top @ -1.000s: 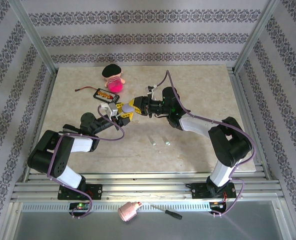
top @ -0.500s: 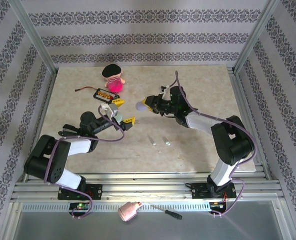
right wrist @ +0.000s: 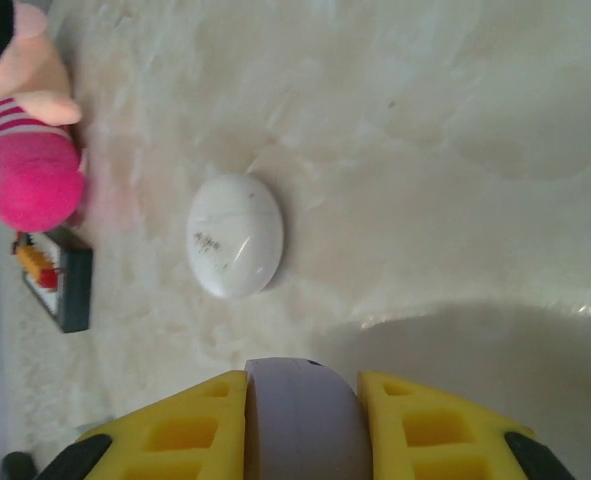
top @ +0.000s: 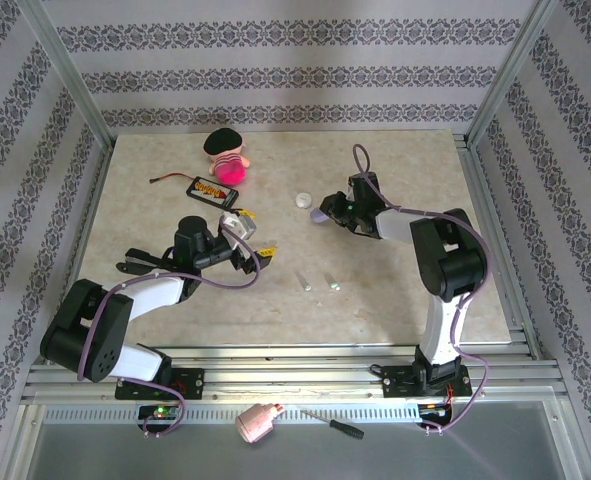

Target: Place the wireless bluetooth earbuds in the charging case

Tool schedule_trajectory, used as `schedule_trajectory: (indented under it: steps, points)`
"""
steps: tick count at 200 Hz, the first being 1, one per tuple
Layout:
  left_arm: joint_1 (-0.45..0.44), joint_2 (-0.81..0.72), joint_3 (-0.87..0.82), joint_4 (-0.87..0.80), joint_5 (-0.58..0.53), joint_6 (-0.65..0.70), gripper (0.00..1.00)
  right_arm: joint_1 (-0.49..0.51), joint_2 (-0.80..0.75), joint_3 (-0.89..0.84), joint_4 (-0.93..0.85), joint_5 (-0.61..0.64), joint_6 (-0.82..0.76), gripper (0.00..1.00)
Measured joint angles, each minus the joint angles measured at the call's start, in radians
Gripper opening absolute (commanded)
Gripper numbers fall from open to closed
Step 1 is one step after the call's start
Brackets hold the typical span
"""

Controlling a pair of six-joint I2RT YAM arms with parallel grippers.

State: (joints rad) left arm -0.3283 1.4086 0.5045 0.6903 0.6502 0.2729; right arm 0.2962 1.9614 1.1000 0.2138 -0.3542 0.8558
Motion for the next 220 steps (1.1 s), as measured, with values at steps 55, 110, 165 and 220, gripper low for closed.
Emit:
schedule_trajectory:
  steps: [55, 110, 165, 220]
  points:
    - [0.0, -0.045, 0.076, -0.197, -0.19, -0.005, 0.99, -0.001, 0.037, 0.036, -0.05, 0.044, -0.08, 0.67]
    - [0.0, -0.013, 0.296, -0.565, -0.432, -0.075, 0.99, 0.01, -0.118, 0.016, -0.156, 0.169, -0.235, 0.89]
    - [0.0, 0.14, 0.438, -0.874, -0.588, -0.129, 0.97, 0.163, -0.307, -0.006, -0.181, 0.322, -0.455, 0.89]
    - [0.001, 0.291, 0.529, -1.019, -0.625, -0.171, 0.8, 0.19, -0.327, -0.056, -0.198, 0.393, -0.523, 0.89]
